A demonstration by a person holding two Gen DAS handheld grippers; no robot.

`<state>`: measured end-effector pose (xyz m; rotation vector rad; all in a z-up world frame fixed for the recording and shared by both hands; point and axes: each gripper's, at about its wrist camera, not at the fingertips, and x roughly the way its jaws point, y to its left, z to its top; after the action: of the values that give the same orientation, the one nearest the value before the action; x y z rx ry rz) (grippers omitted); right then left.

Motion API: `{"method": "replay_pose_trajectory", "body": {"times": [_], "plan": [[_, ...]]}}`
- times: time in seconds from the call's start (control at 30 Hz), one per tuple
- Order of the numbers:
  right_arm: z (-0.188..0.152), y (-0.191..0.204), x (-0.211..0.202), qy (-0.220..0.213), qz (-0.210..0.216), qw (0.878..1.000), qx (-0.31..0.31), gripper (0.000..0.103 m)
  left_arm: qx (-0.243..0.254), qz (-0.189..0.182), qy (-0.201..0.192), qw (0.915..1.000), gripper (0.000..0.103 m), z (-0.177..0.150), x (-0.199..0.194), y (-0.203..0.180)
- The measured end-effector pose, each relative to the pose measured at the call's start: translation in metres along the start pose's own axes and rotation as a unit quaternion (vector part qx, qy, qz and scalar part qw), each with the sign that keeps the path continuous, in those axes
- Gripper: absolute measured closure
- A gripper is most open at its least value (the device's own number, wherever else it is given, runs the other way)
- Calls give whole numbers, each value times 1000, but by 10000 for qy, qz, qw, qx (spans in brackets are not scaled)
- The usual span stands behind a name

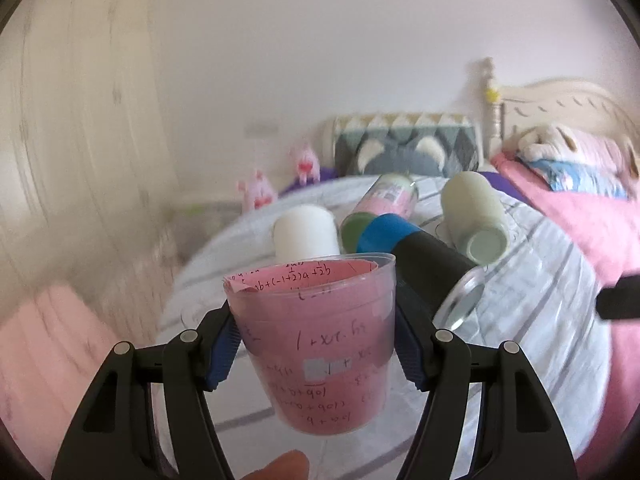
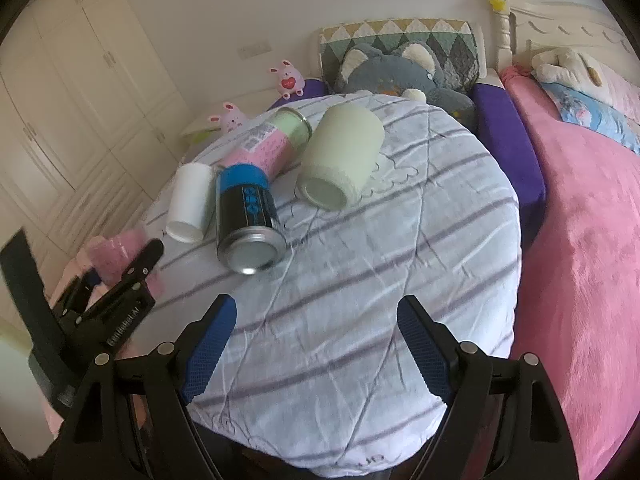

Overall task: Flip cup upright
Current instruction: 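Lift the pink cup with the left tool and turn its opening upward, then lower the pink cup rim-up onto the quilt and open the left tool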

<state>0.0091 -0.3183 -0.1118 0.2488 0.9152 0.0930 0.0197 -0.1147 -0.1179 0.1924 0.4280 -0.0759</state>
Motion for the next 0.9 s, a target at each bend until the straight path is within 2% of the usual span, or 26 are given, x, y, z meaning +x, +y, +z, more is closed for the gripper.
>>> {"method": "replay_pose_trajectory", "body": {"times": [0.13, 0.3, 0.5, 0.53, 0.6, 0.63, 0.67, 0.9], "plan": [[-18, 2, -6, 75, -194, 9998, 9, 19, 172, 105, -448, 9988, 35, -24, 0, -5], [-39, 4, -11, 275, -485, 9984, -19, 19, 29, 161, -409, 9990, 35, -49, 5, -5], [-41, 17, -17, 245, -576, 9980, -64, 19, 46, 85, -519, 9986, 34, -58, -6, -5], [-41, 19, -17, 237, -584, 9980, -69, 19, 49, 68, -511, 9987, 32, -59, -6, -5], [-39, 24, -16, 236, -564, 9981, -93, 19, 106, 30, -479, 9988, 17, -59, -7, -5], [-39, 27, -16, 233, -559, 9981, -115, 19, 125, -4, -463, 9989, 4, -60, -6, -8], [-39, 29, -16, 225, -554, 9981, -136, 19, 153, -57, -463, 9988, 0, -58, -8, -8], [-32, 44, -27, -22, -447, 9989, -134, 19, 308, -196, -271, 9990, 0, -42, -19, -3]]}}
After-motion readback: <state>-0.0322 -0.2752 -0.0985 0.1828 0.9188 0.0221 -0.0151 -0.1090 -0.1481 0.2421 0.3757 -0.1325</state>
